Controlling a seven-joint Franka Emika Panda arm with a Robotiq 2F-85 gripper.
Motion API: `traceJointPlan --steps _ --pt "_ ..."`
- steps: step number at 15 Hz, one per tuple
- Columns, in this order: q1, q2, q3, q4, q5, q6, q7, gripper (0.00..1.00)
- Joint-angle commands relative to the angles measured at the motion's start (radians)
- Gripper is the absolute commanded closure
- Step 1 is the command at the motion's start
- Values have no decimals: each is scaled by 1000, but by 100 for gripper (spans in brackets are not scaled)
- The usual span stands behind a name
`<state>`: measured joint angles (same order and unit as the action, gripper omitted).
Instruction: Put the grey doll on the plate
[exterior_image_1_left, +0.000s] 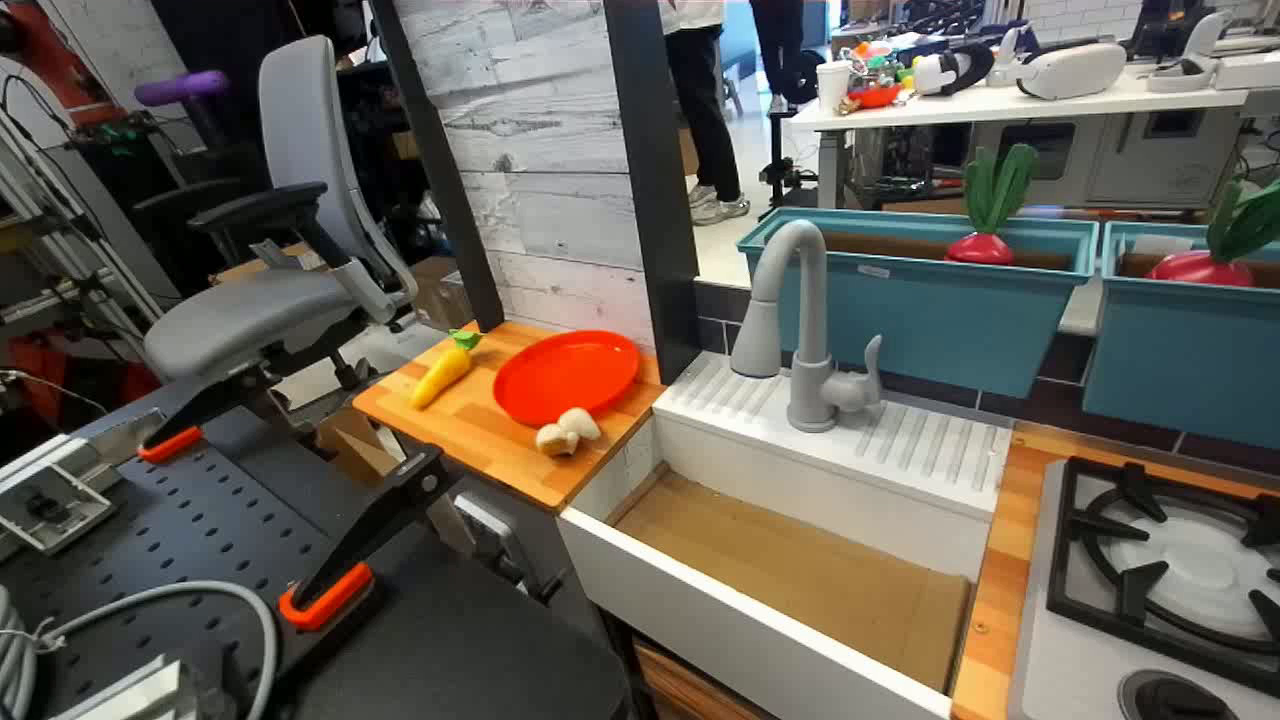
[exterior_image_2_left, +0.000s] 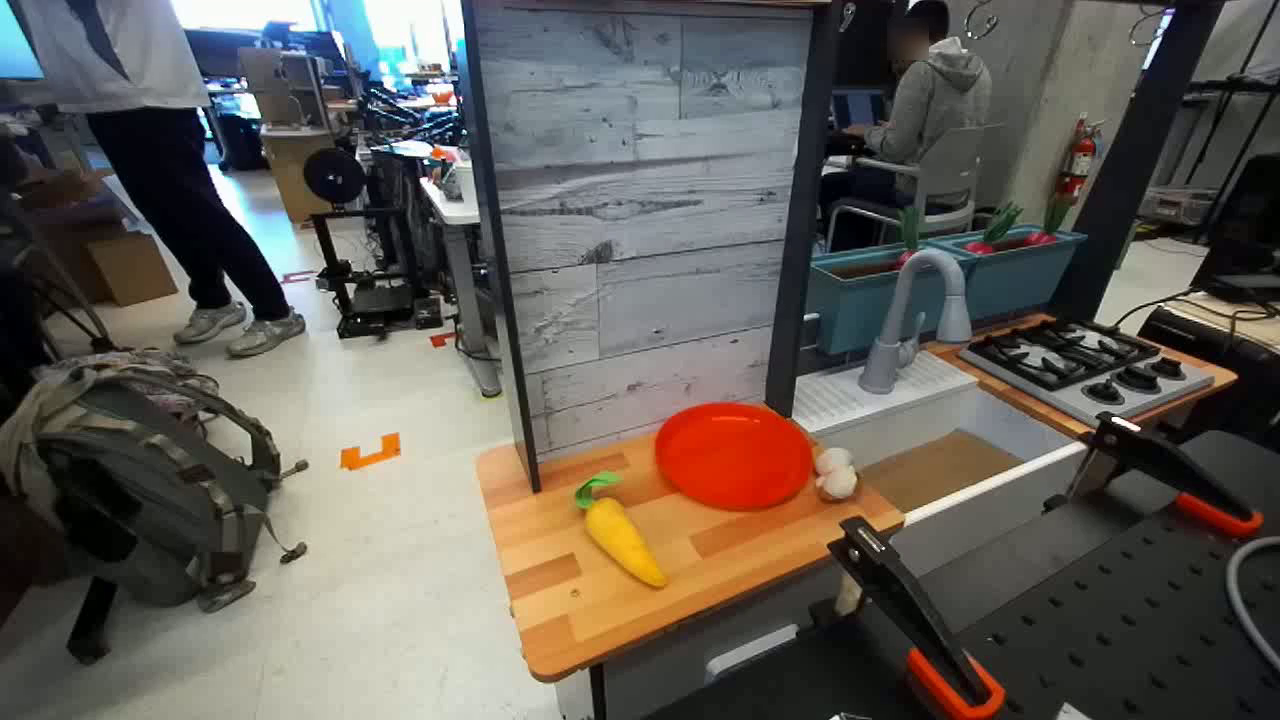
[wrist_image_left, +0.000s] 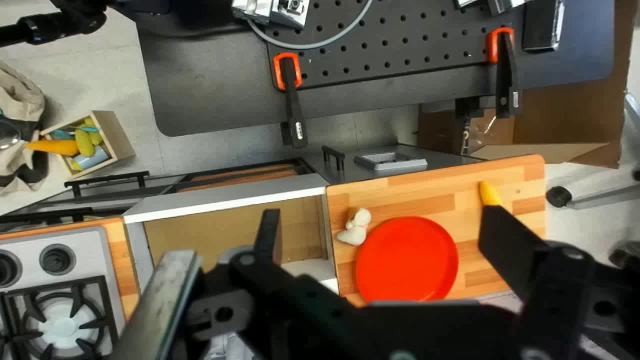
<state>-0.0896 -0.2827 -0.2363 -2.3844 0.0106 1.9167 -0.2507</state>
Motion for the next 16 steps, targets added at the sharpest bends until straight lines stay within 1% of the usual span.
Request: traceJointPlan --steps 1,15,16 --pt "-17 2 16 1 5 -1 -4 0" --pt "-17 2 16 2 5 -1 -4 0" --pt "-14 20 25 -3 -2 33 15 0"
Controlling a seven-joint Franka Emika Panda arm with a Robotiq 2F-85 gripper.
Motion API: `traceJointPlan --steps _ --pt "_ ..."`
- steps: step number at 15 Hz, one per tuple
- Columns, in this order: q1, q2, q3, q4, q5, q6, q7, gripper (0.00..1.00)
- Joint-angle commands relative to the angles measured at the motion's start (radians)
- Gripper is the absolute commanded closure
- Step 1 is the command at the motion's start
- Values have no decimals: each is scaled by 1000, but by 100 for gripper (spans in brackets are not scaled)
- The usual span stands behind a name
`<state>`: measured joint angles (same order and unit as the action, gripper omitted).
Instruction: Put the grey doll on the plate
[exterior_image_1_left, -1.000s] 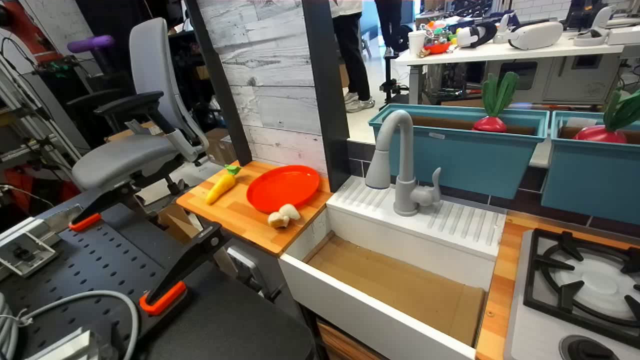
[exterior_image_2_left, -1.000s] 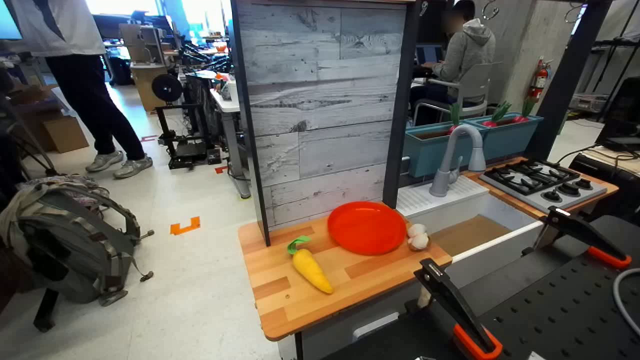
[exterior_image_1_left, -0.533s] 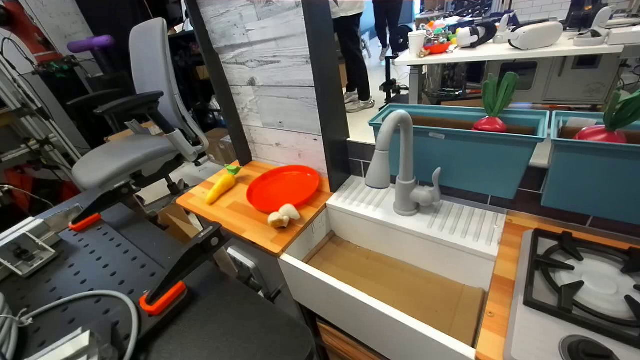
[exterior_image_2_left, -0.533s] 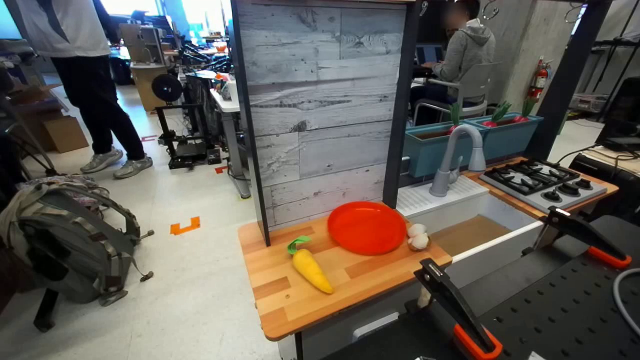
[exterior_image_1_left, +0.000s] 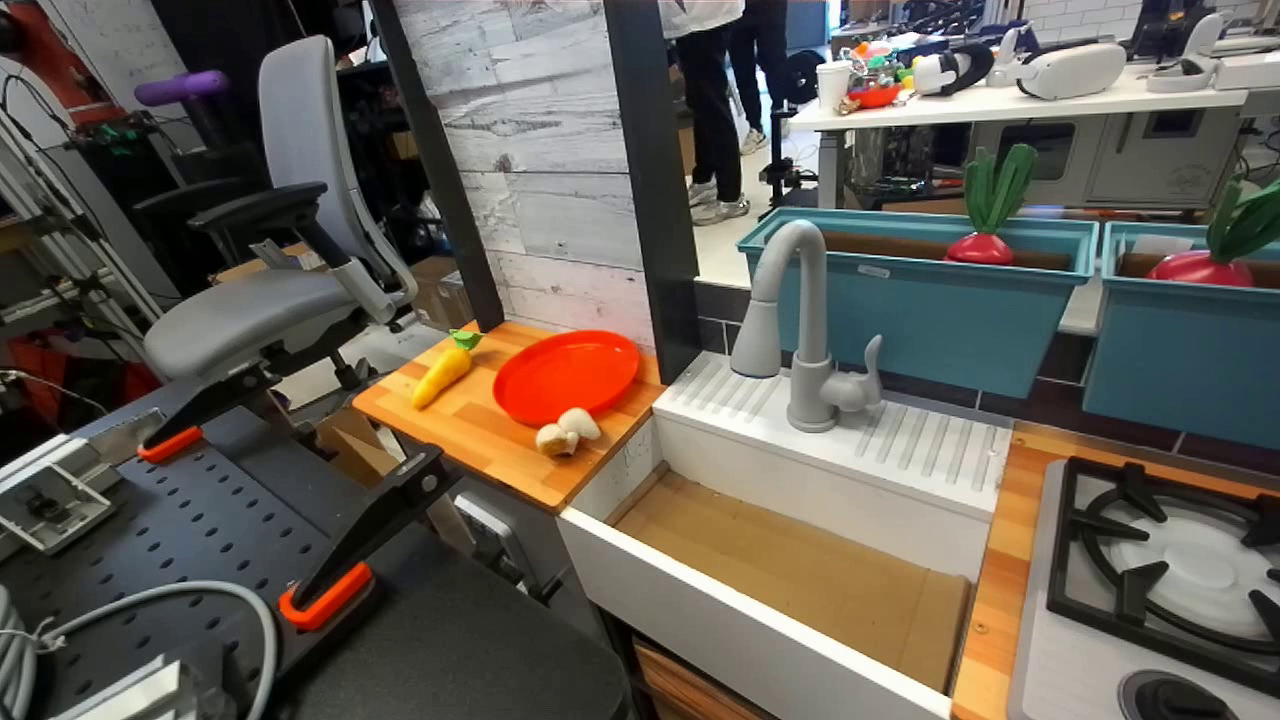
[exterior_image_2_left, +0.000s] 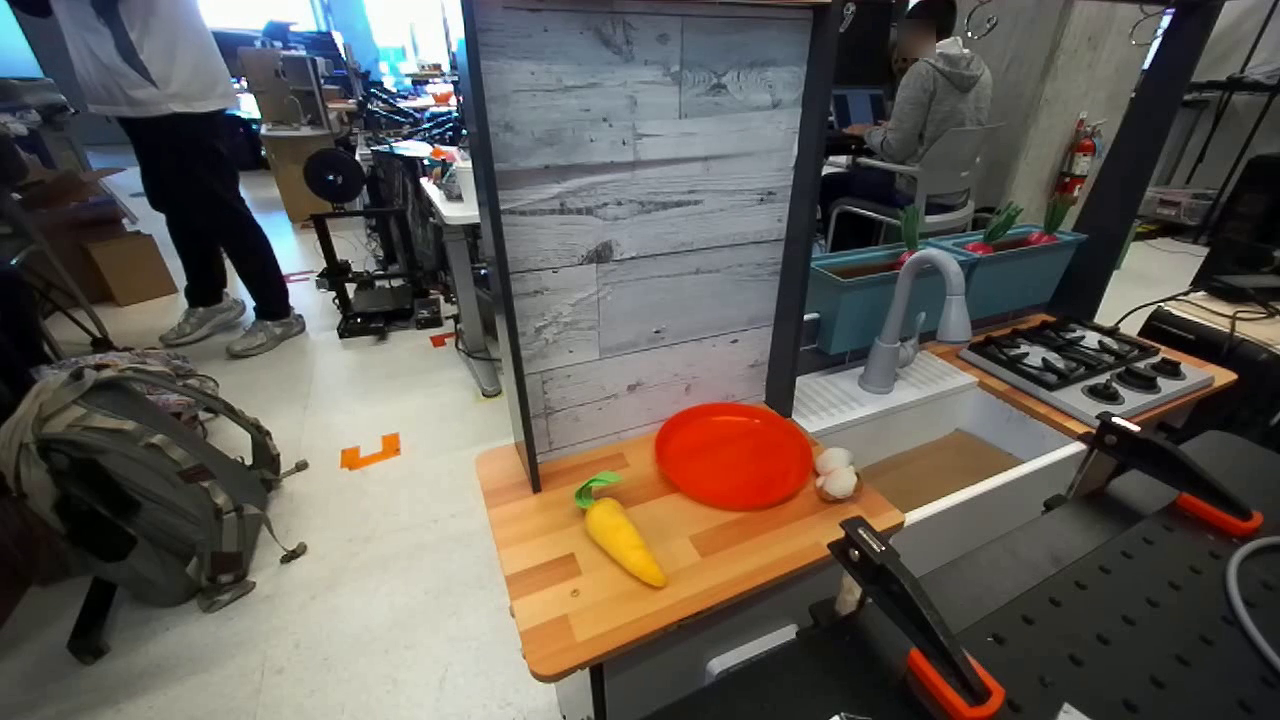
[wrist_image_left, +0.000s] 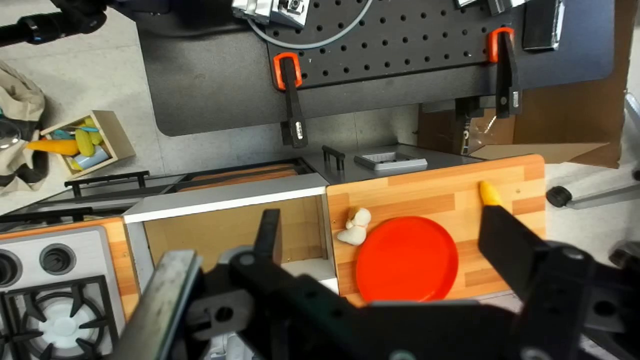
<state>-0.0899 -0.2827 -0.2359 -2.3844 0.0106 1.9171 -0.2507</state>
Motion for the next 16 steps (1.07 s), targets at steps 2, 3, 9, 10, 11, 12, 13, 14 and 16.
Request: traceJointPlan --steps 2,3,9,10,11,12,13,14,16 --pt "-4 51 42 -17 9 110 43 0" --pt "1 71 51 -21 11 145 51 0" --pt "30 310 113 -17 44 346 31 0" --pt "32 357 125 -11 45 383 28 0" --pt "32 416 136 5 46 412 21 0" --pt "28 466 146 17 49 448 22 0" --pt "23 516 155 33 53 496 30 0" --pt "18 563 165 55 54 515 22 0" --pt "13 663 181 106 42 552 37 0"
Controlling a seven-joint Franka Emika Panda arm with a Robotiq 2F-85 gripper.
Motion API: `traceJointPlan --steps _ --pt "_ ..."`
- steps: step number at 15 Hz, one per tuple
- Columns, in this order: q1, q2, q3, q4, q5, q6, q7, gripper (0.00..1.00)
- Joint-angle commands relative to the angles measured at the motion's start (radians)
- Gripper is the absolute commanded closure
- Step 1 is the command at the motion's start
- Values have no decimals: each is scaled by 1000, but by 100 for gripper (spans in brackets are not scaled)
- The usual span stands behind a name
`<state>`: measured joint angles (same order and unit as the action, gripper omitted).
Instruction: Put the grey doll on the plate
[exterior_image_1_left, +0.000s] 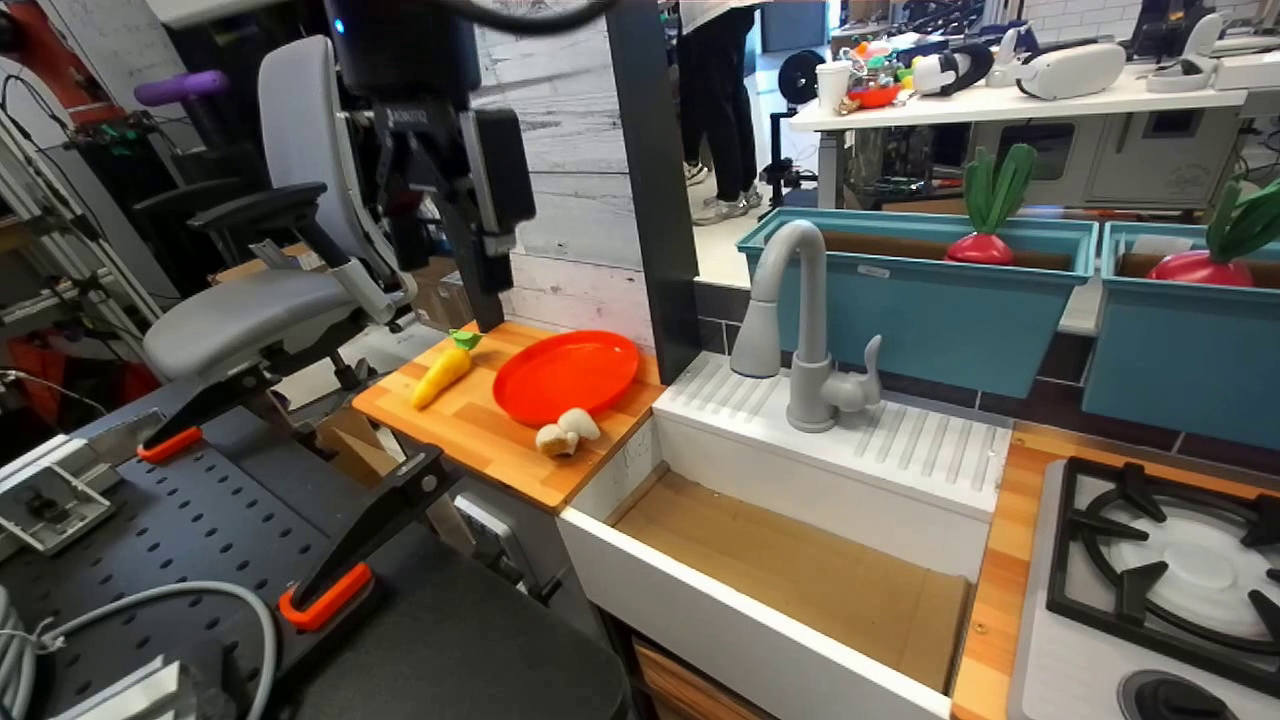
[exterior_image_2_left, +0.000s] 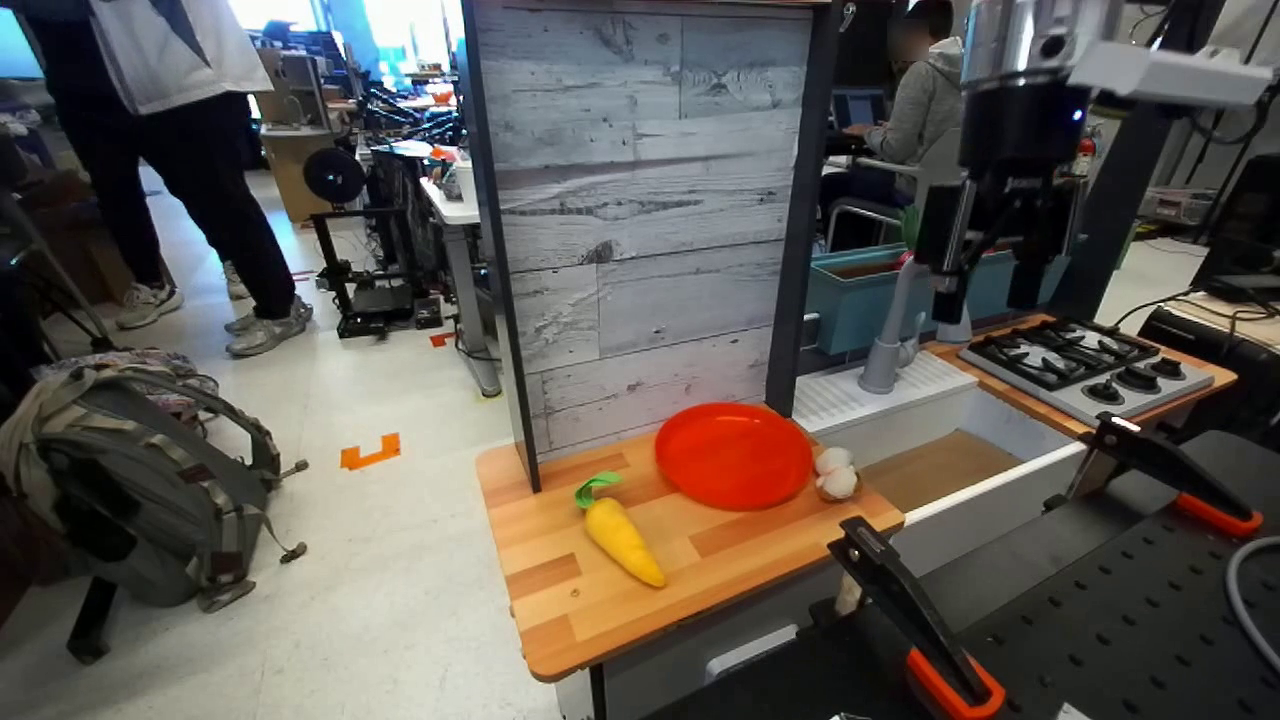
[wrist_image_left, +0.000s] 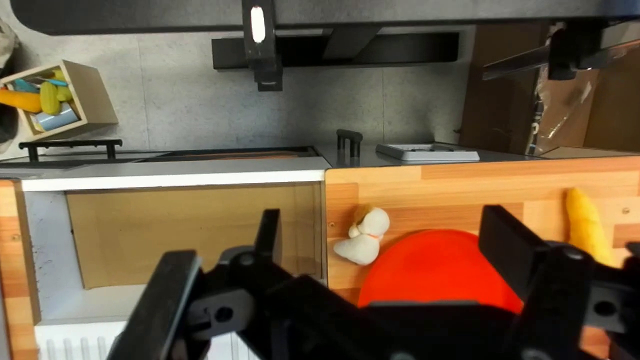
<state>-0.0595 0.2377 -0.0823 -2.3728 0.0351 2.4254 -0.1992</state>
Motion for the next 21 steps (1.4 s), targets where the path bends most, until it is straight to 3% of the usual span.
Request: traceJointPlan --steps 1,10,15,20,21 --pt "-17 184 30 119 4 46 -5 0" --pt "-64 463 98 311 11 107 -33 0" --pt "-41 568 93 360 -24 184 -3 0" --pt "-17 636 82 399 -53 189 5 0" --pt "-13 643 80 404 -59 191 5 25"
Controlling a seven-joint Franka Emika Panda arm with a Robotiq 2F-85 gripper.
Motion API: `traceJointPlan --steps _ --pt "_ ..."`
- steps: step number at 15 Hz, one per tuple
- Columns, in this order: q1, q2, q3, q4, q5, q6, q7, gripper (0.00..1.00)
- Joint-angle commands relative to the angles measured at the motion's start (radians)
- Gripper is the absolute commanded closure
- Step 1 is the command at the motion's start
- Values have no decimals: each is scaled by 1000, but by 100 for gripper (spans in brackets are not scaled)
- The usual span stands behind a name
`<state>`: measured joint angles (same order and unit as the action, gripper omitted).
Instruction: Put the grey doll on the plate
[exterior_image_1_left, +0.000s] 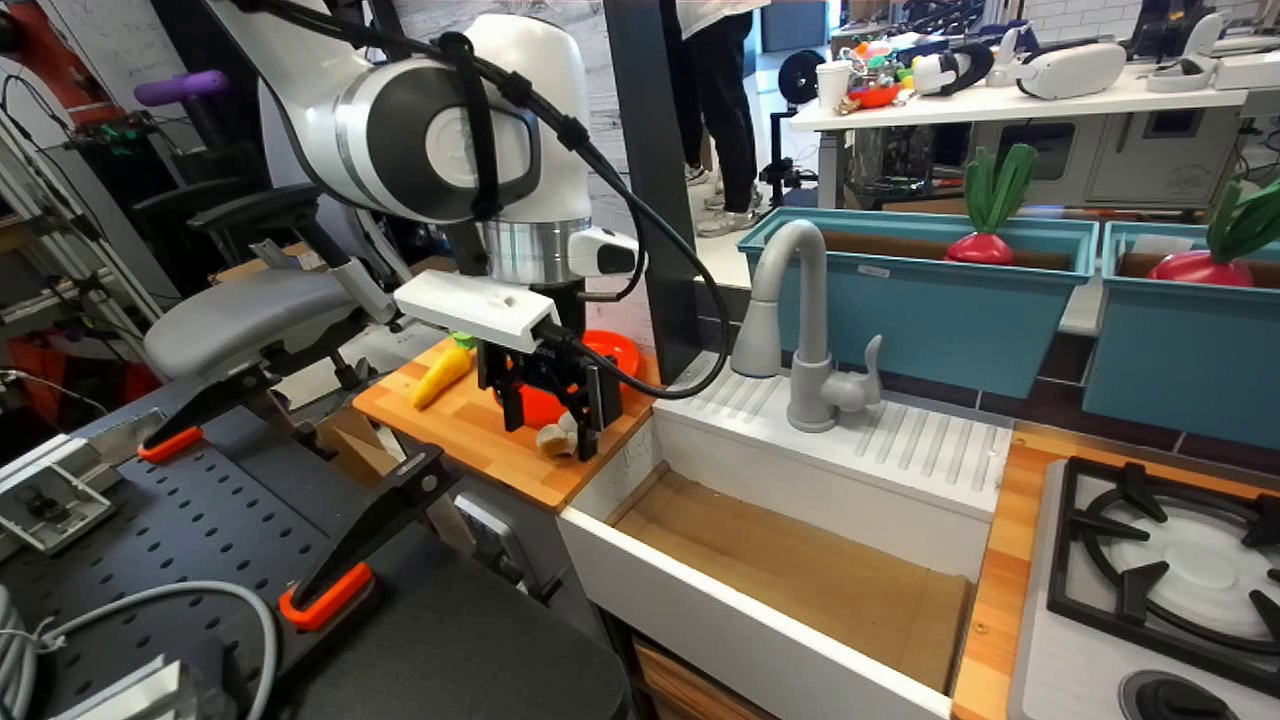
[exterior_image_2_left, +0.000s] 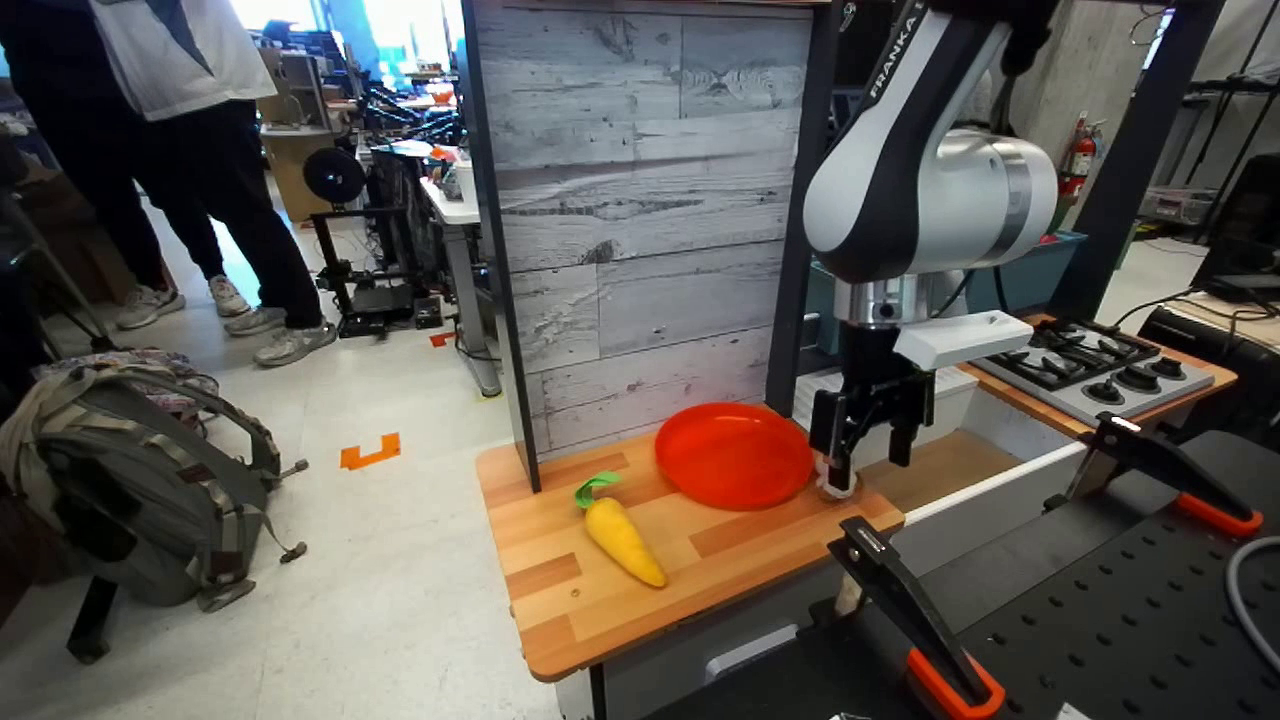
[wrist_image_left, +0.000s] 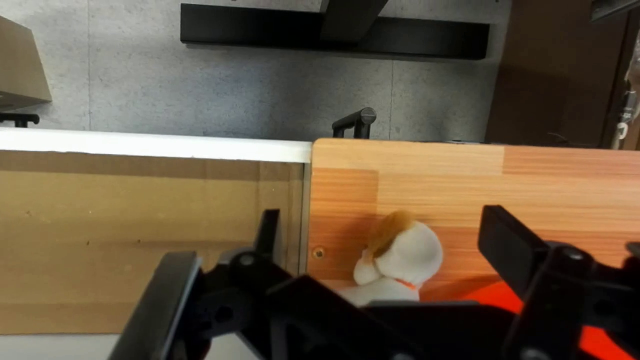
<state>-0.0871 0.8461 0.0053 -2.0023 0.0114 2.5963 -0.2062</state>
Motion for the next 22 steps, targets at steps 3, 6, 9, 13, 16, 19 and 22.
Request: traceJointPlan --steps 3,6,9,13,16,19,22 --pt "19 51 -8 54 -46 8 14 42" --pt "18 56 -8 70 -60 -10 3 65" --pt "20 59 -10 81 -66 -16 3 88" --pt "16 57 -8 87 -78 -21 -1 100" --pt "4 45 1 80 -72 -23 -9 99" --pt "-27 21 21 62 -56 -18 -34 99" --pt "-49 -7 27 47 -47 -30 -43 99"
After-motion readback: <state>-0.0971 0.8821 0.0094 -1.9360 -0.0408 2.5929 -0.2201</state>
